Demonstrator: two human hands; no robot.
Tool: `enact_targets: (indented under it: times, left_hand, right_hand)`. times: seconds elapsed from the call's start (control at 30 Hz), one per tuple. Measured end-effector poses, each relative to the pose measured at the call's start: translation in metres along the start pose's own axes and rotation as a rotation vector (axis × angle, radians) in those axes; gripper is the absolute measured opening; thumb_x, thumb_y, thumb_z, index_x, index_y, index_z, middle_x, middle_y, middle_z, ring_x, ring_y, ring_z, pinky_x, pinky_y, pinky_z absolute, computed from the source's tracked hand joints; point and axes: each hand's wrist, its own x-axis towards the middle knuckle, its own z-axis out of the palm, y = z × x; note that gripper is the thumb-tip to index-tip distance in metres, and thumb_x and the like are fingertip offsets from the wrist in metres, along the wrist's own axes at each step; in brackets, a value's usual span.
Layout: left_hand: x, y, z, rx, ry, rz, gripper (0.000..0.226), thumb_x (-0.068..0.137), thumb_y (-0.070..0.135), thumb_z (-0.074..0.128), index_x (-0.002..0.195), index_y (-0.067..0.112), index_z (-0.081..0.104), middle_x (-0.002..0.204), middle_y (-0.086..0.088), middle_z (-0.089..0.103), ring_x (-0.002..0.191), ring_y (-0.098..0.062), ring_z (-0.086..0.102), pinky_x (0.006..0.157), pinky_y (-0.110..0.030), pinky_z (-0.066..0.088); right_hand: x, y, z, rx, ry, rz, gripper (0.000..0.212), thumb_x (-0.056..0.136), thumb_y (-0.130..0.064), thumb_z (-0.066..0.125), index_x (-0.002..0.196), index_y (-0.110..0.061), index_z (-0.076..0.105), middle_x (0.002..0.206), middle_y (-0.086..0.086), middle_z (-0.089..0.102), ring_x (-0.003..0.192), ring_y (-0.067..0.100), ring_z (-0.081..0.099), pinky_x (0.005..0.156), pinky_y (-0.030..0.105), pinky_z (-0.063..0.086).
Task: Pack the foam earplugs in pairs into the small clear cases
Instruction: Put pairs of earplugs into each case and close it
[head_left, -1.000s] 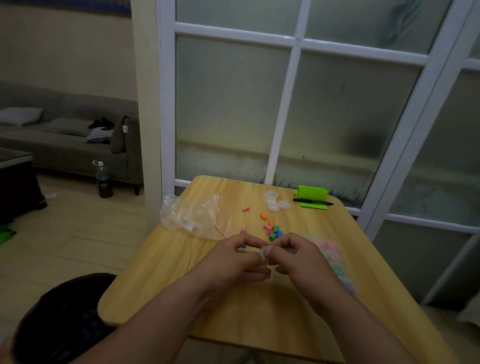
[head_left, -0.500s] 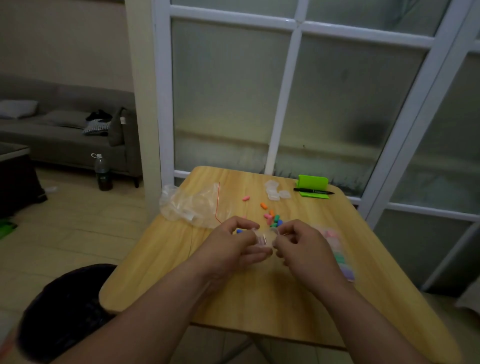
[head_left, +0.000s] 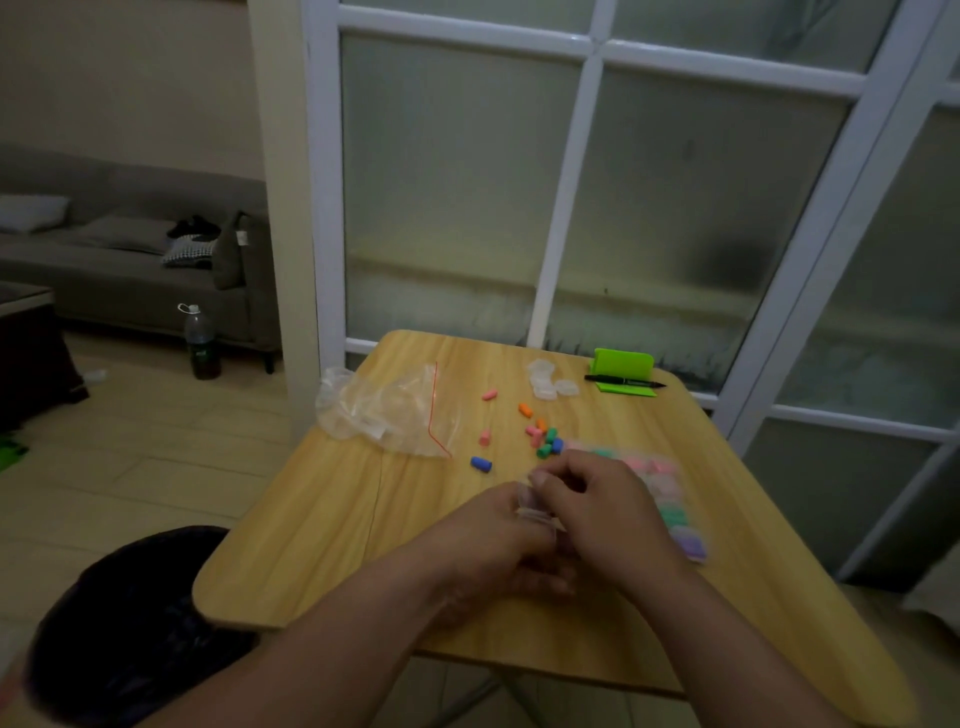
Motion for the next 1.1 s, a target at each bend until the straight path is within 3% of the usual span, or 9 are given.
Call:
enact_targets:
  times: [0.1,0.2,0.3,0.37,0.5,0.57,0.77,0.93,1.1]
  left_hand:
    - [0.001,0.005,-0.003,-0.018,0.069,-0.020,0.036,0.093,-0.001,0.053,0.128,-0.001,0.059,0.088,-0.010,0.066,0.071,-0.017,0.062,0.063,-0.028,0.051]
    - [0.000,0.009,-0.004,-0.141,0.131,-0.065,0.025,0.102,0.028,0.051,0.111,0.008,0.063,0.075,-0.008,0.056,0.061,-0.018,0.053,0.053,-0.026,0.041]
    - [0.001,0.008,-0.005,-0.172,0.170,-0.085,0.046,0.106,0.057,0.043,0.099,0.015,0.062,0.070,-0.006,0.056,0.056,-0.019,0.052,0.048,-0.025,0.039]
    - [0.002,0.007,-0.006,-0.197,0.166,-0.085,0.048,0.106,0.058,0.043,0.102,0.015,0.063,0.071,-0.006,0.057,0.057,-0.018,0.053,0.049,-0.026,0.040]
    - [0.000,0.012,-0.005,-0.287,0.088,-0.086,0.043,0.106,0.047,0.037,0.116,0.016,0.065,0.080,-0.007,0.058,0.062,-0.018,0.052,0.055,-0.028,0.041]
    - [-0.001,0.012,-0.008,-0.312,0.058,-0.082,0.045,0.104,0.045,0.036,0.118,0.014,0.065,0.082,-0.009,0.059,0.065,-0.019,0.052,0.057,-0.029,0.044]
    - [-0.001,0.010,-0.013,-0.327,0.069,-0.122,0.039,0.099,0.048,0.042,0.098,0.016,0.063,0.075,-0.007,0.051,0.061,-0.021,0.049,0.054,-0.027,0.042]
    - [0.005,0.011,-0.017,-0.272,0.295,-0.096,0.046,0.100,0.051,0.040,0.080,0.015,0.061,0.064,-0.002,0.048,0.048,-0.016,0.037,0.040,-0.020,0.022]
    - [0.010,0.019,-0.034,-0.515,0.559,0.021,0.048,0.099,0.053,0.043,0.086,0.012,0.062,0.058,0.000,0.048,0.041,-0.013,0.034,0.037,-0.016,0.017]
  right_hand:
    - [0.001,0.001,-0.002,0.023,0.021,-0.016,0.015,0.099,-0.028,0.069,0.087,-0.030,0.077,0.084,-0.012,0.074,0.082,0.001,0.066,0.077,0.031,0.055]
    - [0.001,0.001,-0.003,0.105,0.025,-0.027,0.017,0.099,-0.027,0.070,0.083,-0.028,0.077,0.082,-0.011,0.075,0.080,0.003,0.069,0.079,0.036,0.058]
    - [0.000,-0.001,0.000,0.152,0.018,-0.054,0.016,0.099,-0.027,0.070,0.085,-0.028,0.077,0.083,-0.008,0.076,0.080,0.007,0.071,0.081,0.045,0.060]
    - [0.001,-0.001,0.001,0.114,0.039,-0.082,0.013,0.097,-0.030,0.071,0.086,-0.030,0.076,0.085,-0.006,0.074,0.083,0.007,0.069,0.080,0.044,0.058]
    - [-0.004,-0.006,0.002,-0.029,0.120,-0.170,0.008,0.096,-0.031,0.072,0.088,-0.033,0.074,0.089,-0.010,0.061,0.084,0.002,0.058,0.072,0.026,0.047]
    - [-0.008,-0.009,0.004,-0.083,0.147,-0.222,0.006,0.096,-0.032,0.070,0.091,-0.033,0.073,0.090,-0.012,0.057,0.084,0.001,0.056,0.072,0.027,0.048]
    - [-0.013,-0.012,0.008,-0.121,0.193,-0.283,0.005,0.097,-0.031,0.070,0.094,-0.034,0.071,0.092,-0.016,0.055,0.086,0.001,0.057,0.072,0.027,0.051]
    - [-0.006,-0.012,-0.004,-0.004,0.166,-0.219,0.014,0.101,-0.032,0.067,0.087,-0.035,0.071,0.085,-0.012,0.063,0.083,0.004,0.060,0.069,0.021,0.046]
    - [0.029,0.005,-0.028,0.058,0.236,-0.040,0.015,0.104,-0.026,0.062,0.096,-0.031,0.073,0.091,-0.013,0.071,0.086,0.003,0.064,0.073,0.030,0.051]
